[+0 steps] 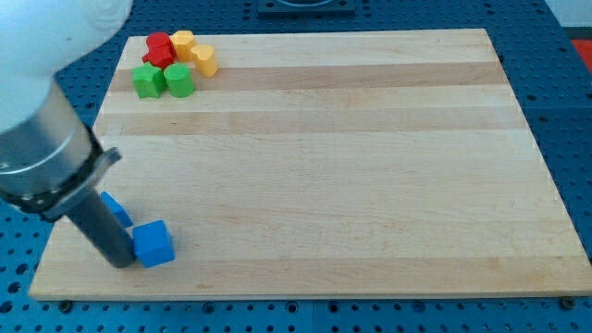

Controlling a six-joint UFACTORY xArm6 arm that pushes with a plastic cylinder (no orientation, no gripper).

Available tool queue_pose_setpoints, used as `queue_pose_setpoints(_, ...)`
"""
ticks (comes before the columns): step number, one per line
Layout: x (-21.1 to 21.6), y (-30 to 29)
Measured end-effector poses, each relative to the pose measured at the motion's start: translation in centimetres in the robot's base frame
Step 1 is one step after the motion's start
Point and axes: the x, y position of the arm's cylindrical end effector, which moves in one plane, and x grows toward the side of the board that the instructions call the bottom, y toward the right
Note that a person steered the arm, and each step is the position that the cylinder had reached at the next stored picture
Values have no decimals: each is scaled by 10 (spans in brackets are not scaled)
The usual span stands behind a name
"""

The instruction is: Place the cube at the center right of the board

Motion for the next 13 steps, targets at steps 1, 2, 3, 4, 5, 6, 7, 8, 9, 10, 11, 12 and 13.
queue_pose_setpoints(1, -2, 25)
queue_pose_setpoints(2, -11, 41)
queue_pose_setpoints(3, -14, 59)
queue_pose_setpoints(4, -14, 90)
queue_pose_setpoints(5, -26, 114)
queue_pose_setpoints(6, -57, 143)
queue_pose_setpoints(7, -88, 173)
queue_pose_setpoints(8, -121, 196)
queue_pose_setpoints(9, -156, 197)
queue_pose_setpoints(10, -179, 197)
queue_pose_setpoints(11, -179, 197)
queue_pose_setpoints(12, -158, 167)
queue_pose_setpoints(13, -157, 166)
